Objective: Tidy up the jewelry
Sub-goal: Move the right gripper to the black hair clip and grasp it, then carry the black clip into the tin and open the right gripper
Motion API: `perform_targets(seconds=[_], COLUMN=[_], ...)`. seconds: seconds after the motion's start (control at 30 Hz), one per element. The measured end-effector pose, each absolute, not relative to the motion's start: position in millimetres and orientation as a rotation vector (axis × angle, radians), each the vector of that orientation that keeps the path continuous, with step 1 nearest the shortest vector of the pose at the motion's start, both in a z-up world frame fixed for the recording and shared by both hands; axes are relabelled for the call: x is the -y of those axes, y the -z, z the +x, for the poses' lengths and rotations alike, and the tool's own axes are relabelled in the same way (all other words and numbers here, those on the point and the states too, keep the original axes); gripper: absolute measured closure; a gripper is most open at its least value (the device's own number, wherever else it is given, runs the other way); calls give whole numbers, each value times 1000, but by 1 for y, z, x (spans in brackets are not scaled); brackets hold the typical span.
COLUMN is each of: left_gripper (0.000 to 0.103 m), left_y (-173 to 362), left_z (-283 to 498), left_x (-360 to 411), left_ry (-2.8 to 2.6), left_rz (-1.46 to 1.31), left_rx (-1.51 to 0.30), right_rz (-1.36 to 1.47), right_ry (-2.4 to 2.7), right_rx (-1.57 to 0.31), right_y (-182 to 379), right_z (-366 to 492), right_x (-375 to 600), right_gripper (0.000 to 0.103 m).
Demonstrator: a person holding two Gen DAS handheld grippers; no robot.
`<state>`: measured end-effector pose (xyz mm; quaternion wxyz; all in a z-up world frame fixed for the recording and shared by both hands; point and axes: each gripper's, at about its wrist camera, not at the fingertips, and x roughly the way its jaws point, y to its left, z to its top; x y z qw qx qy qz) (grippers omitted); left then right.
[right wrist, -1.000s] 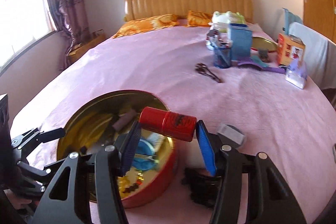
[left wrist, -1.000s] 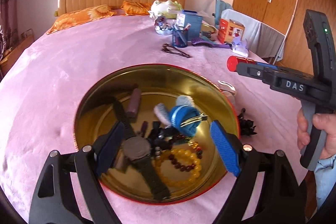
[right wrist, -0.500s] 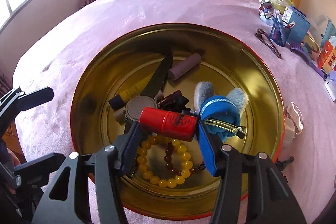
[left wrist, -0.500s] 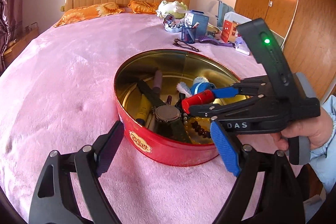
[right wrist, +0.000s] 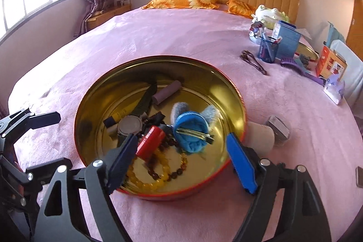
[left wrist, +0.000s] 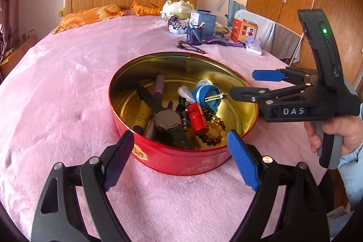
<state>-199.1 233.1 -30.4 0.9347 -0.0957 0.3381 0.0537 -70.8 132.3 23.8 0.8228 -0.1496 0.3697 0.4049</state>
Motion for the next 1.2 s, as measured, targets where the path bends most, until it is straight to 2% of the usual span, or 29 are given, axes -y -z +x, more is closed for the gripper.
perform_targets(seconds=[0.07,0.37,0.77,0.8,0.83,0.87,1.03,1.1,1.2], left_gripper=[20,20,20,20,20,20,20,20,20], left_y=[30,39,55,55,55,55,57,57,55], left_z=[-200,-194,-188,-188,-189,-189,-186,-185,-185], left_x=[-229,-191,-159,-158,-158,-158,-159,-159,-158], left_ry=[-47,67,134,136,138,142,140,142,143], left_rz=[-244,-237,-197,-196,-196,-195,-207,-204,-203], left_rx=[-683,-733,-808,-808,-809,-809,-815,-816,-811], right_rz=[-288,-254,-309,-308,-306,-308,-286,-278,-265], right_ry=[-825,-696,-632,-634,-637,-638,-651,-655,-662], right_rx=[-795,-888,-939,-954,-959,-965,-973,-969,-962], right_y=[-17,33,78,81,83,83,80,76,68], right_z=[-69,-55,-7,-5,-5,-6,-14,-18,-25], right_x=[-105,-26,-43,-43,-43,-42,-33,-29,-23], right_gripper=[10,7,8,14,26,50,68,82,86])
